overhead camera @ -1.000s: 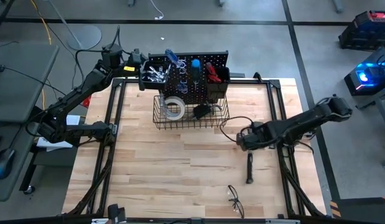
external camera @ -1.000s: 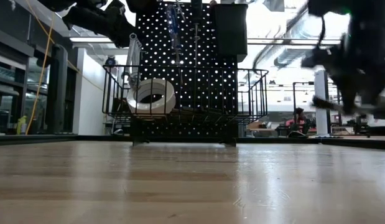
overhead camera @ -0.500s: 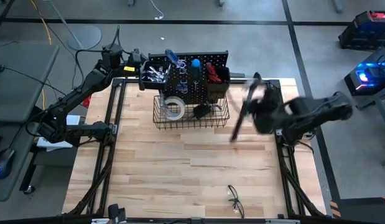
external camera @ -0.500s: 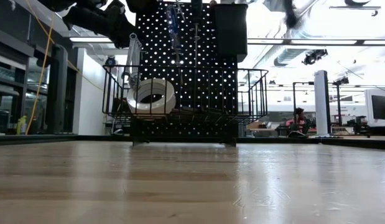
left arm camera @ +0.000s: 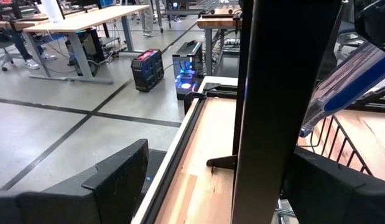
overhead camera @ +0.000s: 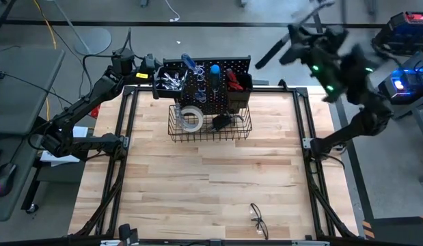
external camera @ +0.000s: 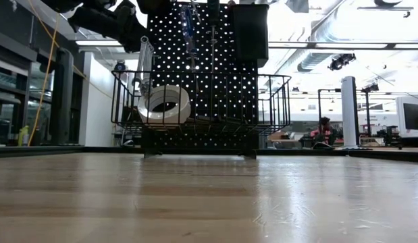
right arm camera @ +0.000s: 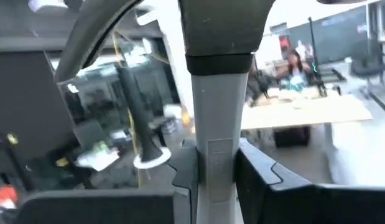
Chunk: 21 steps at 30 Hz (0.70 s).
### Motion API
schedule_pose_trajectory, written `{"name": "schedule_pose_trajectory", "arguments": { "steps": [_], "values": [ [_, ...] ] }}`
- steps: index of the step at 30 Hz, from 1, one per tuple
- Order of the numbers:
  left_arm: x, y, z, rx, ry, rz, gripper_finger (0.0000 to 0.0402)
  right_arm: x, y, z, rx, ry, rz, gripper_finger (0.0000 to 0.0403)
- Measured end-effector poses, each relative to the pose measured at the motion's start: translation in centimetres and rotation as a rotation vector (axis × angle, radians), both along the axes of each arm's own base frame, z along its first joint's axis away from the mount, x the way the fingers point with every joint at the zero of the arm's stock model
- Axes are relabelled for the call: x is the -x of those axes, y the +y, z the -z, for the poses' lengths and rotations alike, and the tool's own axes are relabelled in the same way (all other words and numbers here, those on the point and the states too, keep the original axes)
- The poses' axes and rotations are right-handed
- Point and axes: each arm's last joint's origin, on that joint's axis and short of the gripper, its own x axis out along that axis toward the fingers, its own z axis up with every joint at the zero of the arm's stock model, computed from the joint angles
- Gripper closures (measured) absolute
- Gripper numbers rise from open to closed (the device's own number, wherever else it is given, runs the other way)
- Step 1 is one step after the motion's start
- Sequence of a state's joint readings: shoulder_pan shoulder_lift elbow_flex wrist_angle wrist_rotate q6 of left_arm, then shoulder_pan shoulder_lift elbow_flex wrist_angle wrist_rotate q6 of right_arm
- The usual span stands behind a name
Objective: Hang tools onto peg board
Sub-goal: Put the hammer in the right black bin on the pegboard
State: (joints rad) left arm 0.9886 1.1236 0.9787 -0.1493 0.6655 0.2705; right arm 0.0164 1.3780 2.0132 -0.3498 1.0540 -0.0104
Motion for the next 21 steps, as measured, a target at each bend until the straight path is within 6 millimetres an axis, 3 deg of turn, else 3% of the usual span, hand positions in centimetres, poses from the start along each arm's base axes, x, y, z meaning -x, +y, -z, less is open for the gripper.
{"name": "schedule_pose_trajectory", "arguments": {
  "steps": [7,15,21],
  "values": [
    [0.0,0.0,-0.1,-0.007,-0.008,0.002,0.0078,-6.2,-2.7,4.4,-0.103,0.12,-0.123,0.0347],
    [0.0,0.0,-0.1,-0.007,-0.01,-0.001,0.0078,-6.5,-3.5,5.2,-0.114,0.196,-0.073,0.0347],
    [0.0,0.0,-0.1,-0.014,-0.009,0.002,0.0078,-4.8,-3.3,4.2,-0.11,0.151,-0.061,0.0347]
  ]
}}
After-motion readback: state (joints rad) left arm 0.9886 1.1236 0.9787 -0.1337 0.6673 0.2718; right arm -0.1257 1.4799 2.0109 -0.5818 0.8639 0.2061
